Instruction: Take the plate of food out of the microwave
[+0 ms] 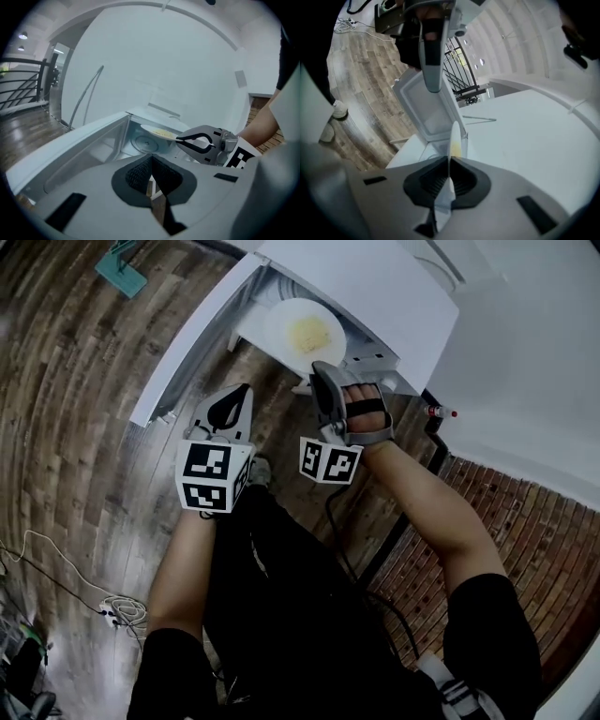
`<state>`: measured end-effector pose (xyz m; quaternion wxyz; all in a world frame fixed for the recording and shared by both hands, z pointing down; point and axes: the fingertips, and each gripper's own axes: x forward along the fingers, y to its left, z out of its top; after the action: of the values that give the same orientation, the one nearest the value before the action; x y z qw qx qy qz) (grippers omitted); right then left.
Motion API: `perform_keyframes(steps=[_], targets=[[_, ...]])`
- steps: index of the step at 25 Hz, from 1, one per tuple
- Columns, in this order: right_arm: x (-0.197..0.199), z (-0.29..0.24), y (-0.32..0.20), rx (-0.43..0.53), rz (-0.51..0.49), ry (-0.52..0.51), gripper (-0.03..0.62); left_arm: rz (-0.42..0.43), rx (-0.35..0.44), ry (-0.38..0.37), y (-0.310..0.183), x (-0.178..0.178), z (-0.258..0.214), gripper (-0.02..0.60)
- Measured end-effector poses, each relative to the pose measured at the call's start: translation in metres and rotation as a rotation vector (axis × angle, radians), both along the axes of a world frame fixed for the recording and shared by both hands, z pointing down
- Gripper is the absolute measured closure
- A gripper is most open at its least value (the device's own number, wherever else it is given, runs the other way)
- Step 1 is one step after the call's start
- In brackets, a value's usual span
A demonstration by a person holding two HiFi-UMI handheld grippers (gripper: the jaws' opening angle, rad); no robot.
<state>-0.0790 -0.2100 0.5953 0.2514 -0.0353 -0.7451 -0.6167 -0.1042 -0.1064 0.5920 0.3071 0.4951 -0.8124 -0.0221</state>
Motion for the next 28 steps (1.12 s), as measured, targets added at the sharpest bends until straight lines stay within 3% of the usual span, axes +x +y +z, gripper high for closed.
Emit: perform_keyframes(steps=[5,12,16,23,28], targets=[[-0.002,-0.087,-0.014,0.021,0.022,-0.056,0.568,-0.040,-0.050,-0.035,-0.009,-0.010,-0.063,0.591],[-0.001,-0.211,-0.056,0.068,0.115,-0.120,0.568,-0.064,0.020,-0.093,-0.027,-0.018,-0.193,0.591],[-0.008,-0.275,-0.082,0.101,0.165,-0.160,0.568,-0.016,0.012,-0.211,-0.044,-0.034,-0.258,0.591],[-0.014,-0.368,-0.109,0.145,0.208,-0.223,0.568,0.055,0.033,-0.309,-0.062,-0.024,-0.327,0.591],[-0.021,-0.400,-0.124,0.169,0.234,-0.259,0.569,0.110,0.058,-0.368,-0.083,-0.019,-0.354,0.591]])
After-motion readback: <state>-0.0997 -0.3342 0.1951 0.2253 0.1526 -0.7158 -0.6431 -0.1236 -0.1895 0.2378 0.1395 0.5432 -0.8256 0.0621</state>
